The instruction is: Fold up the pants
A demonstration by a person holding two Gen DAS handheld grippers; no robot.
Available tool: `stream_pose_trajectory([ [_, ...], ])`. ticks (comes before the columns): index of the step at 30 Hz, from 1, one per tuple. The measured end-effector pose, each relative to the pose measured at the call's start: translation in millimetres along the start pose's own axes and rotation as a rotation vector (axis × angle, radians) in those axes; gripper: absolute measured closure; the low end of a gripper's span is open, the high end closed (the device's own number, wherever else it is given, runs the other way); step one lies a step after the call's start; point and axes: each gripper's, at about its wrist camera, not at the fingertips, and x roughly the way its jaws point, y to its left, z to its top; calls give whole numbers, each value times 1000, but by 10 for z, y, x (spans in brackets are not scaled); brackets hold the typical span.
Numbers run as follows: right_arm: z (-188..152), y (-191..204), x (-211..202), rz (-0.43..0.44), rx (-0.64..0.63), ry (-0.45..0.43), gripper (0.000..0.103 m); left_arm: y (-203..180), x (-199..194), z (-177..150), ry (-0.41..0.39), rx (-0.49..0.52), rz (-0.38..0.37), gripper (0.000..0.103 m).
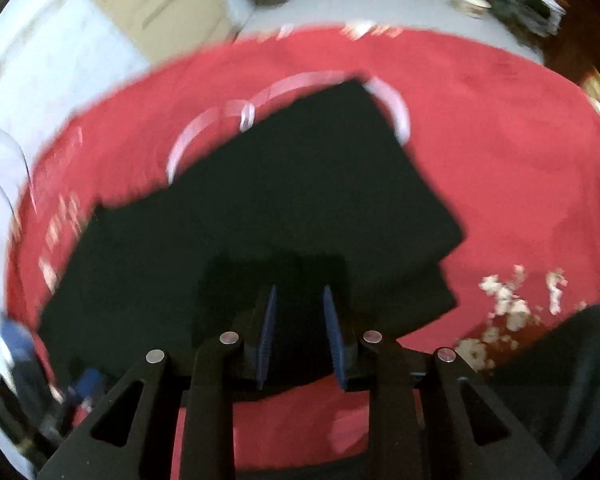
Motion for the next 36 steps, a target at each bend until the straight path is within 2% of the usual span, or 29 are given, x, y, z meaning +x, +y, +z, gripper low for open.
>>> stream_pose_trajectory([
  [2,-56,-87,187,-24,41,95,78,5,25,-25,18,4,16,49],
  [3,-71,-119,182,-17,44,95,78,1,6,-27,15,10,24,49],
  [6,-12,-70,1,-7,-6,37,78,91,-104,25,-37,-26,16,49],
  [9,204,2,-164,32,-60,-71,78,279,-177,106,-105,-83,86,49],
  [12,386,84,-132,55,-107,-130,78,622,-105,107,-75,-199,212,49],
  [13,438,105,-84,39,-124,-149,78,754,-83,75,-52,-257,225,50],
  [15,499,81,74,-44,-117,-118,78,921,-154,46,-75,-336,199,49],
  [16,503,35,136,-45,-97,-108,78,943,-187,61,-82,-333,240,49],
  [17,511,8,160,-36,-95,-111,78,960,-216,84,-99,-317,280,49],
  [20,483,66,131,0,-159,-169,78,1072,-238,221,-133,-321,286,49],
  [23,468,302,188,104,-272,-165,78,1265,-182,425,-161,-296,366,49],
  [25,480,423,271,103,-330,-163,78,1555,-83,485,-141,-331,409,49],
  [26,487,460,322,102,-344,-158,78,1715,-23,502,-120,-365,430,43],
  [28,511,465,386,83,-337,-163,78,2017,-82,482,-169,-443,395,41],
  [31,523,391,352,114,-297,-169,78,2340,-212,521,-207,-505,443,41],
  [33,520,370,329,111,-292,-176,78,2555,-302,489,-217,-584,460,41],
  [36,491,368,295,108,-295,-192,78,2597,-456,384,-250,-627,461,42],
])
